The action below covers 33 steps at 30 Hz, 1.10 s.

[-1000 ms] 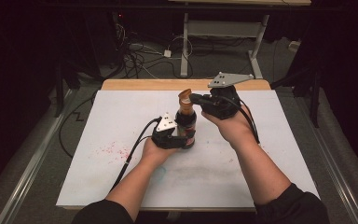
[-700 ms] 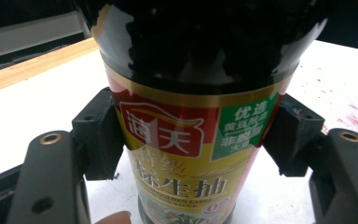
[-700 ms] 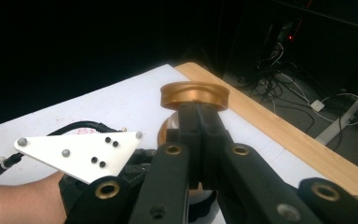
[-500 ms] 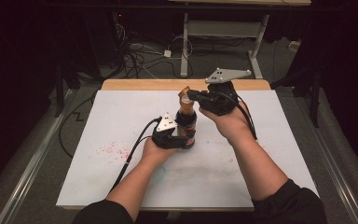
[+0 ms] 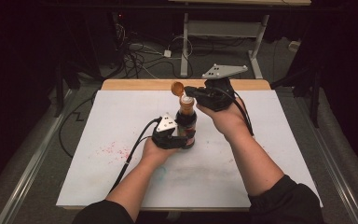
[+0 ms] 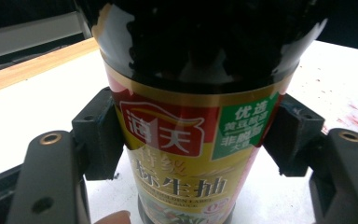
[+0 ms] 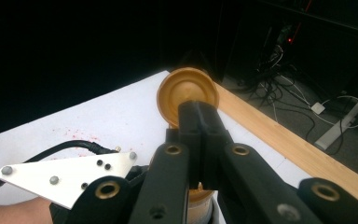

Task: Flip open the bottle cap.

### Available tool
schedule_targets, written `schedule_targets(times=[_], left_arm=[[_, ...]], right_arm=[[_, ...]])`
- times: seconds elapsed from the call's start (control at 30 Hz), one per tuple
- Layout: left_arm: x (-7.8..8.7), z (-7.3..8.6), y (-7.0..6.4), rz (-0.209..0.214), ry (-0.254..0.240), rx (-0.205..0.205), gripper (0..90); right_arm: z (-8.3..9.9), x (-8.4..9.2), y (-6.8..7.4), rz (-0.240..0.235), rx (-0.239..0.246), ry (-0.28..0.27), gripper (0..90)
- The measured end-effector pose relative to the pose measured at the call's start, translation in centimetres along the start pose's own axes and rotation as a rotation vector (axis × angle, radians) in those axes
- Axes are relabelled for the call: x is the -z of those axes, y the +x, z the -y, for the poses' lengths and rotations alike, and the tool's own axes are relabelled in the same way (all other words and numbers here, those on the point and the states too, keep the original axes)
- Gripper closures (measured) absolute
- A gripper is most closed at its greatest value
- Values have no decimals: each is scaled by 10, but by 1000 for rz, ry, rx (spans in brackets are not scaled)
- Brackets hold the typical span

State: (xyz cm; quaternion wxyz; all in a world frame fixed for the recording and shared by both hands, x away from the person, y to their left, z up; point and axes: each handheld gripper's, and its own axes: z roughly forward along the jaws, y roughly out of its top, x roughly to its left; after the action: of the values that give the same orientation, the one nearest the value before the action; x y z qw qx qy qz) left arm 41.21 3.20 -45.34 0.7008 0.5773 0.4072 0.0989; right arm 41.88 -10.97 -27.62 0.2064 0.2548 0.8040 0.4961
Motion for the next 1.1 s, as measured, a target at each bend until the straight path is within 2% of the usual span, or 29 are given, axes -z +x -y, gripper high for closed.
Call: schedule_targets(times=[0.2, 0.23, 0.37, 0.4, 0.43, 0.47, 0.53, 0.57, 0.9, 0.97, 1.0, 1.03, 1.07, 1.1], left_arm=[[0, 0, 0, -1, 2, 1, 290], [3, -1, 4, -15, 49, -53, 289], [3, -1, 4, -15, 49, -54, 289], [0, 0, 0, -1, 1, 1, 289], [3, -1, 4, -15, 47, -52, 289], [0, 0, 0, -2, 5, -3, 289], [0, 0, 0, -2, 1, 3, 288], [3, -1, 4, -16, 50, -53, 288], [4, -2, 4, -20, 61, -55, 284], [3, -2, 3, -22, 60, -54, 284], [0, -1, -1, -9, 11, 4, 283], [0, -1, -1, -9, 8, 8, 283], [0, -1, -1, -10, 8, 9, 282], [-1, -1, -1, -11, 9, 9, 281]], right_arm=[[-1, 0, 0, -1, 6, 5, 900], [-2, 1, 0, 0, 8, 4, 900], [-1, 9, -3, 10, 5, -7, 900], [-1, 11, -3, 14, 8, -9, 900], [0, 14, -4, 17, 8, -12, 900], [0, 16, -5, 22, 9, -12, 900], [2, 20, -6, 27, 8, -11, 900], [4, 21, -8, 31, 7, -9, 900], [27, 29, -16, 49, -9, 1, 900], [33, 29, -18, 49, -16, 6, 900], [36, 29, -19, 49, -15, 4, 900], [39, 30, -19, 51, -16, 3, 893], [42, 30, -20, 48, -16, 1, 818], [45, 29, -20, 47, -20, 2, 786]])
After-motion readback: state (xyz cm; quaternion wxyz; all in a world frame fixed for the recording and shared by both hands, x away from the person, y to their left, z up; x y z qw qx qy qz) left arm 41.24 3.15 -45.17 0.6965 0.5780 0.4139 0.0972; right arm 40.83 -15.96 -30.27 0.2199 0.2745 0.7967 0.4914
